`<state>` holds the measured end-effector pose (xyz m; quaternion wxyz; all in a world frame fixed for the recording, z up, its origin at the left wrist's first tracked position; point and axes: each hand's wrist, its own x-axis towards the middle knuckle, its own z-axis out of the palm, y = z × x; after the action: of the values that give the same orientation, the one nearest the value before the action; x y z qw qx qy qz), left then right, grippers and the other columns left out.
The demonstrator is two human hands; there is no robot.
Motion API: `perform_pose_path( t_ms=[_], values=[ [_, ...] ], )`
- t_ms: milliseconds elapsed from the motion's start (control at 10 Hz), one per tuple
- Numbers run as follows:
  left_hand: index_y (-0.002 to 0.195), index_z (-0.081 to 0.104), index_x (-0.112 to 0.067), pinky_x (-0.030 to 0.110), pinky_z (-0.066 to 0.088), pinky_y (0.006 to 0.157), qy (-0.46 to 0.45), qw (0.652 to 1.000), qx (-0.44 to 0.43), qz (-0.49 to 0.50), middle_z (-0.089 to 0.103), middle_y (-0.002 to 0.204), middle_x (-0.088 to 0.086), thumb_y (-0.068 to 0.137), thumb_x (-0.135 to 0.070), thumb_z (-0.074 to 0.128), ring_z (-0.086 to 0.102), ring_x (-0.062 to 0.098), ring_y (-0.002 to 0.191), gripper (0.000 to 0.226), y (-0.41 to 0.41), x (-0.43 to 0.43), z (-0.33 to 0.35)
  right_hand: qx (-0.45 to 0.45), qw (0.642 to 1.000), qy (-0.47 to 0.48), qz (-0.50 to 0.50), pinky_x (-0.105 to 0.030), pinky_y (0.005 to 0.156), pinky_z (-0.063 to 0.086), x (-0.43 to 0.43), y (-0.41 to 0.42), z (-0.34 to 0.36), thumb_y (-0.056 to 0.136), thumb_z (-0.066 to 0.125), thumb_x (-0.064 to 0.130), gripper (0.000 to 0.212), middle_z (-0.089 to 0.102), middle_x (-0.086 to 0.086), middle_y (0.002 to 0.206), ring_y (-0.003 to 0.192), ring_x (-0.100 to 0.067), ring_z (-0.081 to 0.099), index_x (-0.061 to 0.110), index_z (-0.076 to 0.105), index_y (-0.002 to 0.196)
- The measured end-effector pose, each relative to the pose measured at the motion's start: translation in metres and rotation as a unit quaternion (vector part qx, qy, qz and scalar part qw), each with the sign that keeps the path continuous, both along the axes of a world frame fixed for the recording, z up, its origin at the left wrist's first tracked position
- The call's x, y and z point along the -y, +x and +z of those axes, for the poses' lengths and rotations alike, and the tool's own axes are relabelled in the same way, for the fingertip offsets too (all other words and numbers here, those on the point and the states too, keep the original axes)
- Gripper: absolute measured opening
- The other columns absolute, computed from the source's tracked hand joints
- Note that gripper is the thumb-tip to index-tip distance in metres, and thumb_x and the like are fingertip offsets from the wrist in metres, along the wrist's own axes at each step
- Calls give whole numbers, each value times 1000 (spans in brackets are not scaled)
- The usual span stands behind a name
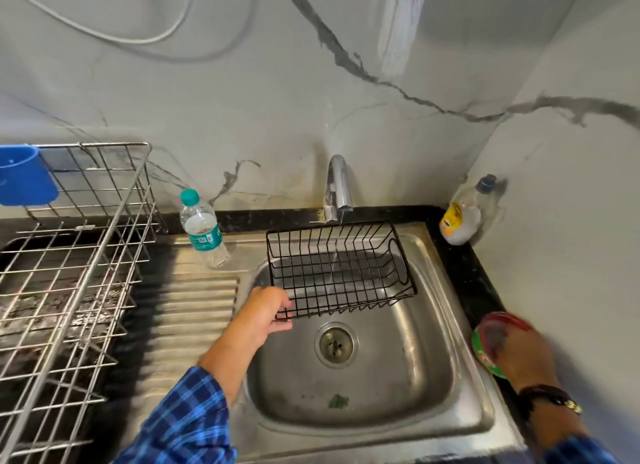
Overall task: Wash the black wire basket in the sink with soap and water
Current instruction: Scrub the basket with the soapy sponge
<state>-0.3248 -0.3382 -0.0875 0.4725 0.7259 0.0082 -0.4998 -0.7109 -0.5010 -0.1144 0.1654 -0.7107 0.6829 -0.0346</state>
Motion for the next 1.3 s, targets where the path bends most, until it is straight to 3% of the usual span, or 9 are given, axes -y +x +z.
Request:
perform_pose_path(
  t_ms=[100,200,400,500,700,800,900,1100,1300],
  values=[
    [117,52,1,42,60,65,-4,1000,-1,4,64,119,25,85,9,52,66,35,103,33,1,-2,6,-21,999,-1,34,-35,76,41,3,5,4,88,68,9,14,70,-22,106,96,-40,64,12,75,100],
    [95,51,-7,45,59,78,-9,1000,14,-7,65,118,24,88,10,50,65,31,98,19,-1,-2,11,-83,994,2,73,-34,78,41,17,-5,-12,86,67,6,29,70,-12,115,104,-32,64,12,75,114],
    [107,49,-8,47,57,86,-17,999,35,-26,64,120,20,93,8,48,60,38,114,21,-8,0,21,-4,996,8,88,-36,88,51,29,-25,-27,80,75,26,10,72,2,96,92,-30,67,32,75,88],
    [111,56,-5,45,58,82,-35,998,43,-38,67,113,17,95,-3,52,64,33,100,16,-10,-4,15,31,992,28,118,-29,72,51,27,-30,-19,79,74,40,12,68,6,70,75,-28,69,39,69,68],
    [111,55,-11,42,59,78,-82,995,41,-30,69,104,13,91,-6,59,62,26,83,21,-30,-9,10,267,962,-23,58,-36,75,53,-10,54,88,88,74,23,11,73,1,94,82,-20,68,27,68,96],
    [118,44,-23,37,59,70,-104,994,12,-19,67,101,11,88,-3,61,63,22,76,40,-46,-5,7,258,949,34,179,-28,81,57,-30,131,84,94,68,22,26,65,9,104,90,-7,66,37,63,115],
    [118,52,-25,31,55,66,-128,991,-17,-24,61,88,6,88,2,57,57,17,68,41,-67,-2,9,121,972,-17,199,-22,82,51,-29,197,51,99,58,26,21,66,-5,110,92,-14,66,17,71,113],
    [115,57,-27,44,52,78,-137,986,58,-69,59,84,4,82,-3,51,55,19,79,42,-69,-6,6,127,962,-47,236,-23,79,50,-54,234,44,100,56,21,12,62,-1,104,96,-16,62,14,63,106],
    [126,54,-22,33,49,83,-164,983,63,-46,66,97,1,91,-1,49,60,14,90,42,-77,4,6,136,926,67,345,-27,82,53,-51,236,56,98,55,14,14,63,5,92,86,-10,61,24,59,88]
  ],
)
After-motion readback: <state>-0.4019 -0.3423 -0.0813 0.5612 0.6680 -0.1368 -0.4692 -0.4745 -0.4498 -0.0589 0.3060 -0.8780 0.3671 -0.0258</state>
